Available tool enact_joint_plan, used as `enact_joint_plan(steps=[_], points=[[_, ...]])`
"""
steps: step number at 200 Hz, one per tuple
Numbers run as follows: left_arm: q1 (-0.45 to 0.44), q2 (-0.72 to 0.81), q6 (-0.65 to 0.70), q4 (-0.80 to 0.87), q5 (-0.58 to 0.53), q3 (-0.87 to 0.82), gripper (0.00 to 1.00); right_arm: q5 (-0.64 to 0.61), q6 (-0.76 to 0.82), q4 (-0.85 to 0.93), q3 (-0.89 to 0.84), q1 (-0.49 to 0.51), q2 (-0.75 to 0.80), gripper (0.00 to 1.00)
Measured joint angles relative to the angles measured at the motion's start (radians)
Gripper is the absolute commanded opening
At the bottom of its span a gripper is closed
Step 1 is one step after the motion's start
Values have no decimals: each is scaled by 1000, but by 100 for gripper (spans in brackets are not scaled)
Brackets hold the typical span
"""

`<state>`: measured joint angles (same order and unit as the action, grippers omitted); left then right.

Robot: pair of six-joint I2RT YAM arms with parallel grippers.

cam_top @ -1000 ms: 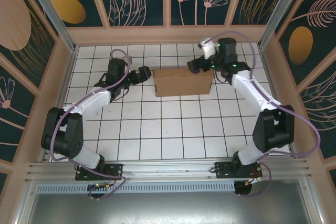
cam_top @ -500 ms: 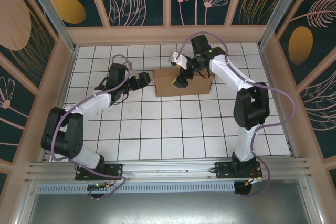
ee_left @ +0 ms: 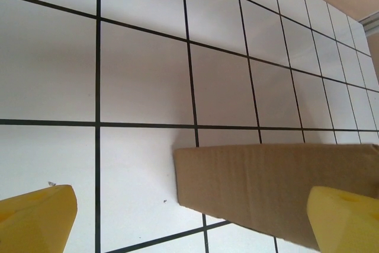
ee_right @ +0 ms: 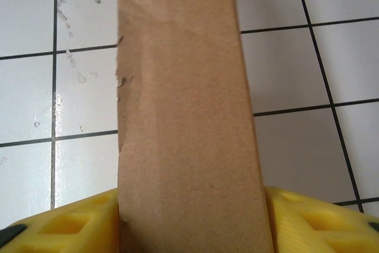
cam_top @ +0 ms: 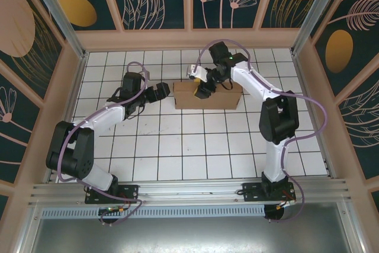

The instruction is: Fold the paper box

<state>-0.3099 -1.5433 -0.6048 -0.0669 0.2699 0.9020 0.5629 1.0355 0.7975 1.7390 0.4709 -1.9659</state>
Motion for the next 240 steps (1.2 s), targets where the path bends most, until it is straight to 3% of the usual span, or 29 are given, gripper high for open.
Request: enact_joint_plan(steps=[36,105,122,138,160,198,240], points=[[8,21,3,1,-3,-3,99,-106,-47,-90,-93,41,69,52],[68,60,2,0,-35,-43,99,-512,-137,-620,-505,187,263,54],[95,64,-4,-10,-31,-62,99,-599,-131,-725,-563,214,264,65],[112,66,-10,-18,-31,-81,99,-645,-135,-776,-603,232,264,97],[114,67,-18,-43,-15,-97,99,-603,-156,-771,-624,235,266,99],[114,70,-20,-106,-24,-122,99,-335,-266,-765,-669,196,372,99],[114,115,94,-272,-146,-213,99,-179,-496,-945,-841,48,546,99]])
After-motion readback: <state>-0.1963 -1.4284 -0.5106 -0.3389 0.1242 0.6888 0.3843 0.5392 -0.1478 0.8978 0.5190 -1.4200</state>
